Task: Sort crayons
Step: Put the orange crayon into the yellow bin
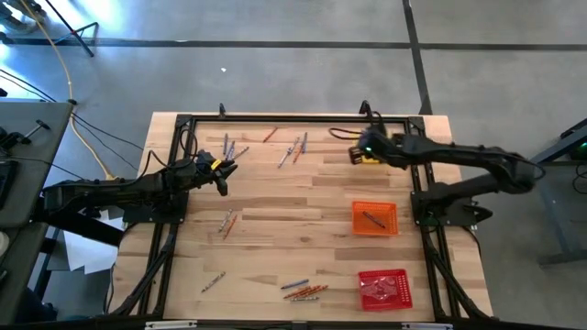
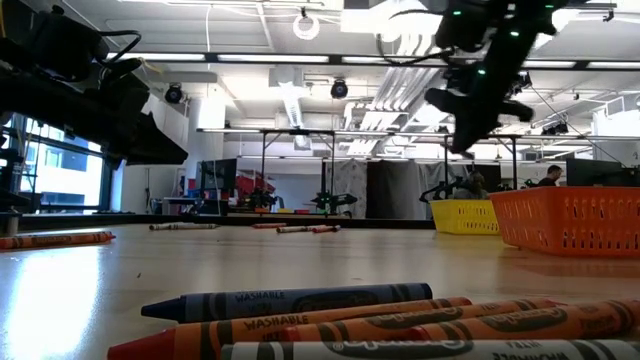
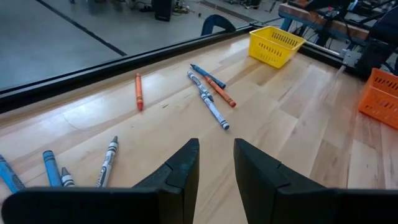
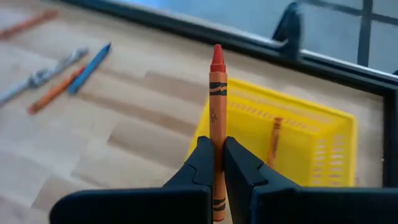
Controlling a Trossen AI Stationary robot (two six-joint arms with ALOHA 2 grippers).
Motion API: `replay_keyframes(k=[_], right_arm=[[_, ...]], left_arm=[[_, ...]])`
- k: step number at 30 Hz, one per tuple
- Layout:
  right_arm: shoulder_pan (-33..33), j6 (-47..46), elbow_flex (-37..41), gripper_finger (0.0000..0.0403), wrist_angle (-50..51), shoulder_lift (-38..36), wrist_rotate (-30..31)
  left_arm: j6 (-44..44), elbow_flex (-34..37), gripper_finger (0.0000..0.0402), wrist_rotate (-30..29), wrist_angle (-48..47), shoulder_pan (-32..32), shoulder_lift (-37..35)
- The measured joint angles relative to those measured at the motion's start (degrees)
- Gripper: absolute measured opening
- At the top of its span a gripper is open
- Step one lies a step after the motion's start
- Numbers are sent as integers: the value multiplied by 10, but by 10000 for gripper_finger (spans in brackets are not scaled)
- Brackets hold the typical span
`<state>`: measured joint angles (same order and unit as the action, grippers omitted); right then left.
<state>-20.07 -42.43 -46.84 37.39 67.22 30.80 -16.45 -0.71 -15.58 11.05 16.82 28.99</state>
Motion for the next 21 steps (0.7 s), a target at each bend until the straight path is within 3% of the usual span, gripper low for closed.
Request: replay_keyframes(k=[8, 16, 21], right_arm=[[-19, -98, 156, 5, -145, -99, 106], [-39, -116, 244, 5, -289, -83, 149], [-52, -134, 252, 5, -311, -62, 165]], left_arm=[[-15, 0, 87, 0, 3, 0, 0], [-14, 0, 87, -2, 4, 0, 0], [-14, 0, 87, -5, 4, 0, 0]])
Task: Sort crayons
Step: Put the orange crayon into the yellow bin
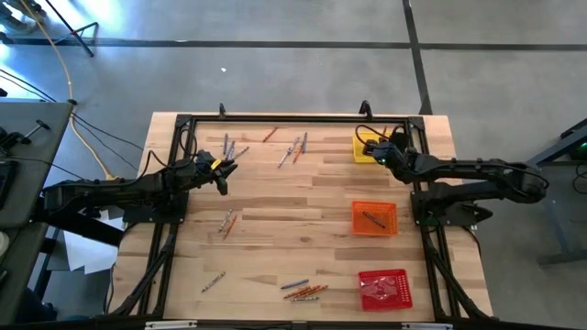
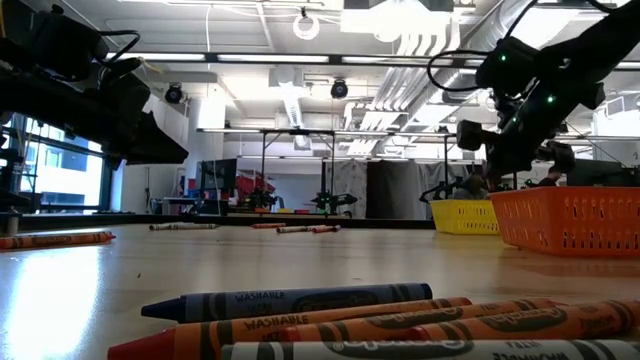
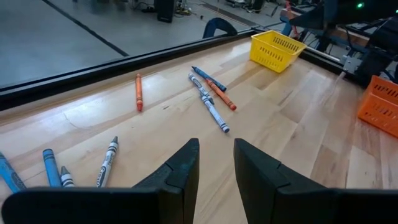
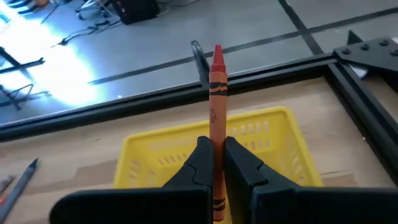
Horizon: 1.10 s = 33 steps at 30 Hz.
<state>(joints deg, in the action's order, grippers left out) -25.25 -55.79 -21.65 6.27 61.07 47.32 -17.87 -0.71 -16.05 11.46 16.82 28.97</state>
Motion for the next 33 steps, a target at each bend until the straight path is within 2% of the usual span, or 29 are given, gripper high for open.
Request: replay_keyframes(k=[9, 24, 33], right_arm=[[-3, -10, 0, 5, -16, 34, 14], [-3, -8, 0, 5, -30, 35, 16], [-3, -8, 0, 55, -29, 35, -6]], left_arm=[[0, 0, 87, 0, 0, 0, 0], [0, 0, 87, 0, 0, 0, 0], [0, 0, 87, 0, 0, 0, 0]])
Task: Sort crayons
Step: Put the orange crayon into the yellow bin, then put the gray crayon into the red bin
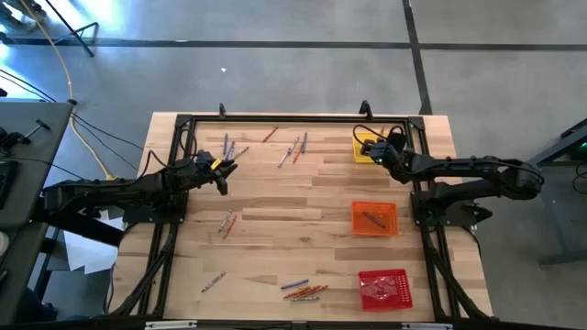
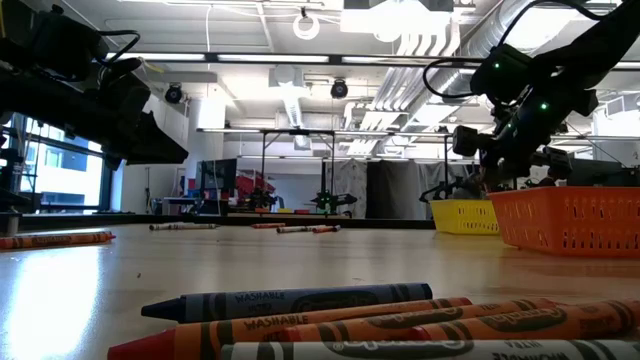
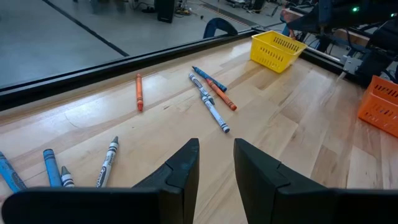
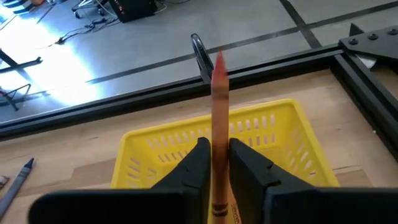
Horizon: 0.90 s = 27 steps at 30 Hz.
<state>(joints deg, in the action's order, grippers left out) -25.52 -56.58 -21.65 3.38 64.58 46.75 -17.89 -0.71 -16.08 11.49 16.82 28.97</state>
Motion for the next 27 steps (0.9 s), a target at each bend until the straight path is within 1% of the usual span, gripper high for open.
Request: replay_keyframes(k=[4, 10, 12, 13, 16, 18, 20, 22, 24, 27], right_arm=[[0, 0, 0, 73, 3, 0, 0], [0, 0, 0, 78, -2, 0, -9], [0, 13, 0, 78, -34, 0, -35], [0, 35, 0, 78, -65, 0, -53], [0, 133, -2, 78, -198, 0, -143], [0, 168, -22, 78, -227, 0, -198], [6, 183, -64, 78, -196, 0, -224], [18, 187, -115, 78, -125, 11, -227], [31, 195, -174, 78, -46, 35, -215], [46, 202, -268, 78, 45, 91, -183]], left_arm=[[0, 0, 87, 0, 0, 0, 0], [0, 0, 87, 0, 0, 0, 0], [0, 0, 87, 0, 0, 0, 0], [0, 0, 87, 0, 0, 0, 0], [0, 0, 87, 0, 0, 0, 0], [0, 0, 87, 0, 0, 0, 0], [0, 0, 87, 0, 2, 0, 0], [0, 0, 87, 0, 5, 0, 0], [0, 0, 87, 0, 5, 0, 0], [0, 0, 87, 0, 5, 0, 0]])
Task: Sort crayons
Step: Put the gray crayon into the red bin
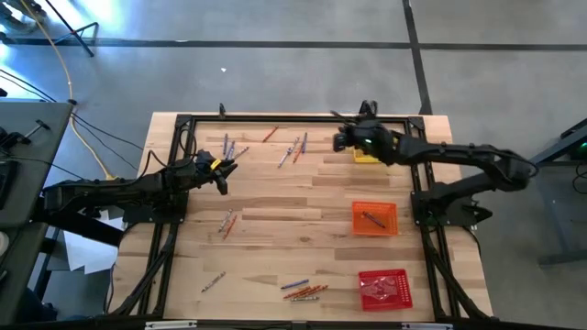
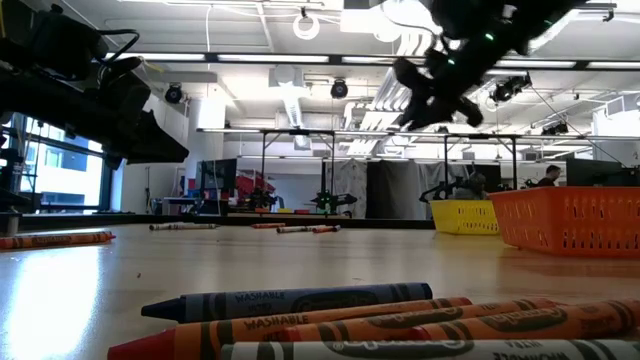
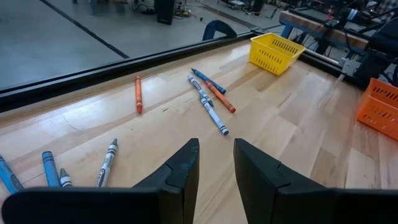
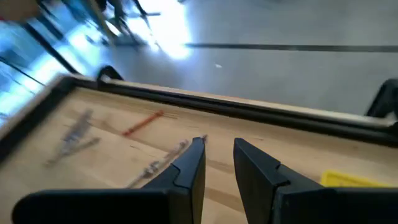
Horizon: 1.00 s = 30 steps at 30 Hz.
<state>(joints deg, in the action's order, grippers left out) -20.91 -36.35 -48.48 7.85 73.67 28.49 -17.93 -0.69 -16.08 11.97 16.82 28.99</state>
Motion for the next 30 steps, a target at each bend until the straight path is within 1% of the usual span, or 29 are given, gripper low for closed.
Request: replay_keyframes(k=[2, 5, 9, 12, 15, 19, 24, 27, 30], right_arm=[[4, 9, -59, 78, 49, 48, 6], [-1, 11, -142, 78, 111, 123, -7], [-26, 21, -238, 78, 162, 219, -69], [-47, 33, -298, 78, 164, 283, -127], [-64, 34, -357, 78, 168, 345, -158], [-74, 26, -440, 78, 222, 422, -168], [-78, 17, -546, 78, 340, 507, -168], [-78, 17, -600, 78, 402, 544, -167], [-78, 6, -637, 78, 442, 570, -169]], left_arm=[[0, 0, 87, 0, 0, 0, 0], [0, 0, 87, 0, 0, 0, 0], [0, 0, 87, 0, -1, 0, 0], [0, 0, 87, 0, -3, 0, 0], [0, 0, 87, 0, -3, 0, 0], [1, 0, 87, 0, -5, 0, 0], [11, 0, 87, 0, -6, 0, 0], [11, 0, 87, 0, -6, 0, 0], [11, 0, 87, 0, -6, 0, 0]])
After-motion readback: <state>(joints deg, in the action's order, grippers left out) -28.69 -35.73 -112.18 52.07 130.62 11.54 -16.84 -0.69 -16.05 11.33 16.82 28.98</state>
